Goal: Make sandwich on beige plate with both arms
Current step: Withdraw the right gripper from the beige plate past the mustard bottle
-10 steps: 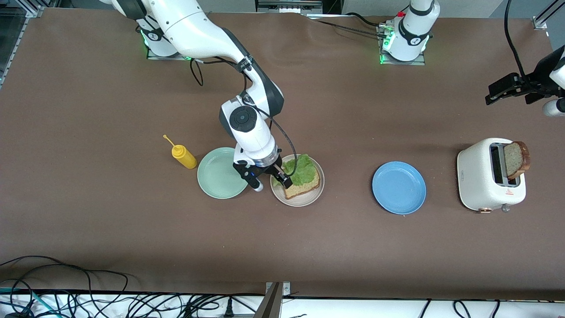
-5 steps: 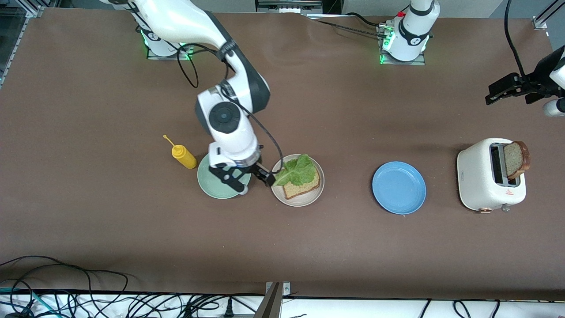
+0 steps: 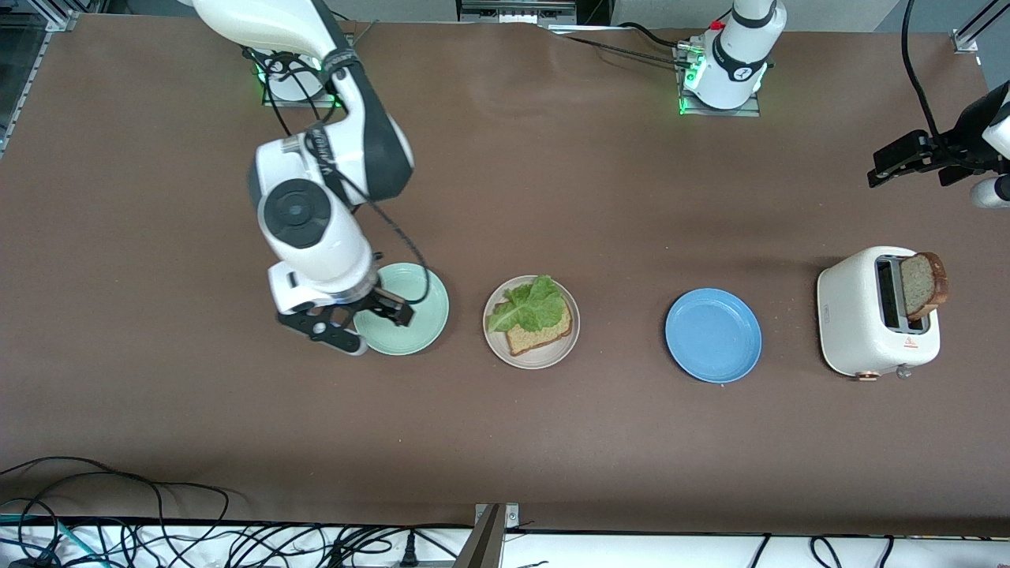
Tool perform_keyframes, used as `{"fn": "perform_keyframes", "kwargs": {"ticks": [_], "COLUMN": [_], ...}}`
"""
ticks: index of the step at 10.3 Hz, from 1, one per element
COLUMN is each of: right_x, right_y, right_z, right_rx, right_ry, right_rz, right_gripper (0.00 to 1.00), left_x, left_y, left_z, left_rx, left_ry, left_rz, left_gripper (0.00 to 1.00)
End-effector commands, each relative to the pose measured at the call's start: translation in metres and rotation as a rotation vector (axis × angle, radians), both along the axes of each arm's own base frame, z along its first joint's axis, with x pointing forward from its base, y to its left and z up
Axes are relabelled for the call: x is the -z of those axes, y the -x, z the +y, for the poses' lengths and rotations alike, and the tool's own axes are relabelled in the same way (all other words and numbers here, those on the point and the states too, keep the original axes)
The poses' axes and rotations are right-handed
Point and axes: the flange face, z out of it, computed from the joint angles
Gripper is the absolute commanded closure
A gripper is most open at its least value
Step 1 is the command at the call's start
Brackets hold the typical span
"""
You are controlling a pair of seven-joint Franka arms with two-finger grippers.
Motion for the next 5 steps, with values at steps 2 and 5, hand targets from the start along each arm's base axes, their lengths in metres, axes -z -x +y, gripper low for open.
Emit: {"fn": "perform_keyframes", "kwargs": {"ticks": [2, 5], "right_x": [-0.054, -0.098], "right_y": [0.01, 0.029], "right_z": [-0.062, -0.101], "right_rx": [-0.138, -0.144], "right_ry": [0.014, -0.029], "right_rz": [0.078, 0.094], "right_gripper": [0.0, 0.0], "left_x": [0.0, 0.001], "left_y": [-0.004, -0.005], "left_z": [0.003, 0.003], "left_rx": [0.02, 0.02], "left_ry": [-0.013, -0.013], "left_rz": [-0.003, -0.001], "left_gripper": [0.0, 0.0]}}
